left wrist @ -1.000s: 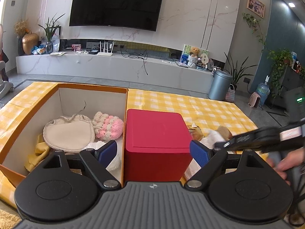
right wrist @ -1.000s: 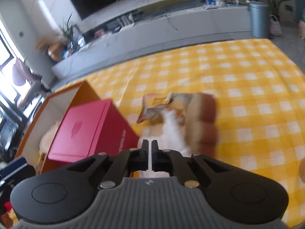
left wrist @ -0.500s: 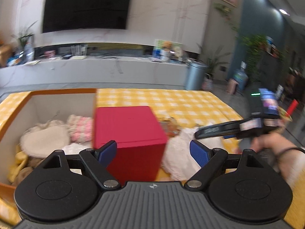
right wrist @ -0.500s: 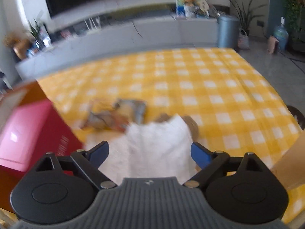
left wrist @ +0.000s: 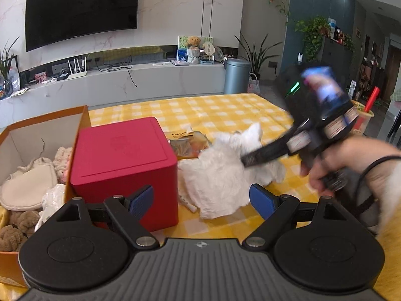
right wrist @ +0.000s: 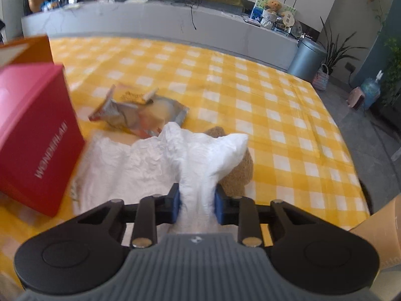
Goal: Organize soft objects
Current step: 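Lift the tissue with the right tool while the left tool reaches the brown sponge, then grasp the brown sponge block with the left tool while the right tool releases the tissue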
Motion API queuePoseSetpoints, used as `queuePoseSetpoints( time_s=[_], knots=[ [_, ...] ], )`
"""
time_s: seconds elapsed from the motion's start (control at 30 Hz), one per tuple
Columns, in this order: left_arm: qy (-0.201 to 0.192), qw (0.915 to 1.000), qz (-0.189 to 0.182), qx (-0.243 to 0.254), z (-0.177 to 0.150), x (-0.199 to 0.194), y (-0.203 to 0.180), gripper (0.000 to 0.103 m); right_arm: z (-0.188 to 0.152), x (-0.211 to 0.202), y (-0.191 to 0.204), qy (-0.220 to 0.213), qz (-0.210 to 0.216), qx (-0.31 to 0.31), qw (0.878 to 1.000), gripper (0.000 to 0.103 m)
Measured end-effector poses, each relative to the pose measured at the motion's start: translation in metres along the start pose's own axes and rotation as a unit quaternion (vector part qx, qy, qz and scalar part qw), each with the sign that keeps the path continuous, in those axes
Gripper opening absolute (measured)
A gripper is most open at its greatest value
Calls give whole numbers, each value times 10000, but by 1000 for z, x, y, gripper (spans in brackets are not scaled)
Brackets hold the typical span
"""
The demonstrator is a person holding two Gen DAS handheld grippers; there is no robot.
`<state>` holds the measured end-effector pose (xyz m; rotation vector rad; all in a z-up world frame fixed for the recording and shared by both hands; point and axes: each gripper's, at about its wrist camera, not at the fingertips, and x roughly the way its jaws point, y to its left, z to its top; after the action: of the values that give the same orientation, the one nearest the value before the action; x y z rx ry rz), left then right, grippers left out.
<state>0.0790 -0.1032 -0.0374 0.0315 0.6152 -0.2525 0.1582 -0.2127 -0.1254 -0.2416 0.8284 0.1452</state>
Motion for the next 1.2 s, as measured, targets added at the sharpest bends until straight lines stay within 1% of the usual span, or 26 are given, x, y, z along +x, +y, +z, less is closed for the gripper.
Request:
queuePoseSetpoints(
  time_s=[0.03,0.07,0.2,0.3,0.33,0.37,0.43,0.5,0.53,0.57,0.63,0.67,0.7,0.77,0.83,0.87,0.97,1.0,1.13,1.2],
  knots=[
    [22,10000,-3,2,0,2,-1,101,1,-8,-4,-98,198,204,9995,22],
    [48,10000,-6,4,-1,3,-2,101,2,-14,-9,-181,377,398,9983,22],
    [119,9999,8,85,-2,5,-1,101,2,-30,-21,-442,656,710,9943,22],
    [156,9998,74,69,-3,5,-4,101,4,-30,-33,-505,961,1296,9856,22],
    [166,9998,86,35,-2,4,-3,101,3,-32,-39,-542,1103,1563,9800,22],
    [166,9998,80,-2,-2,4,-3,101,1,-34,-49,-662,1372,1979,9683,22],
    [203,9998,34,-57,-2,5,-3,101,0,-37,-66,-784,1893,2608,9434,20],
    [263,9996,-32,-63,-1,9,-4,101,-4,-38,-79,-818,2208,3054,9226,20],
    [278,9995,-121,-65,-1,11,-6,101,-7,-37,-83,-800,2292,3197,9159,20],
    [291,9992,-252,-86,0,15,-8,101,-9,-36,-86,-736,2297,3291,9130,20],
    [273,9985,-398,-241,0,30,-14,101,-12,-29,-88,-509,2021,3372,9181,20],
    [170,9983,-462,-301,0,38,-18,101,-15,-24,-91,-390,1931,3465,9171,19],
    [59,9983,-523,-234,-3,44,-25,101,-18,-20,-93,-326,1963,3592,9118,19],
    [-166,9982,-548,196,-4,55,-42,101,-24,-17,-100,-272,2188,3872,8953,19],
    [-369,9965,-425,610,-6,64,-57,101,-25,-22,-103,-387,2323,3933,8887,19],
    [-395,9958,-323,754,-6,71,-63,101,-28,-26,-108,-465,2433,3969,8838,19],
    [-298,9947,-22,985,-7,90,-75,101,-29,-26,-114,-522,2709,4130,8679,19],
    [-285,9946,37,995,-6,95,-77,101,-29,-26,-114,-498,2729,4165,8658,19],
    [-324,9962,204,781,-2,110,-79,101,-31,-25,-117,-415,2680,4190,8665,19],
    [-206,9977,181,621,-2,114,-83,99,-32,-23,-119,-427,2703,4249,8629,19]
  ],
)
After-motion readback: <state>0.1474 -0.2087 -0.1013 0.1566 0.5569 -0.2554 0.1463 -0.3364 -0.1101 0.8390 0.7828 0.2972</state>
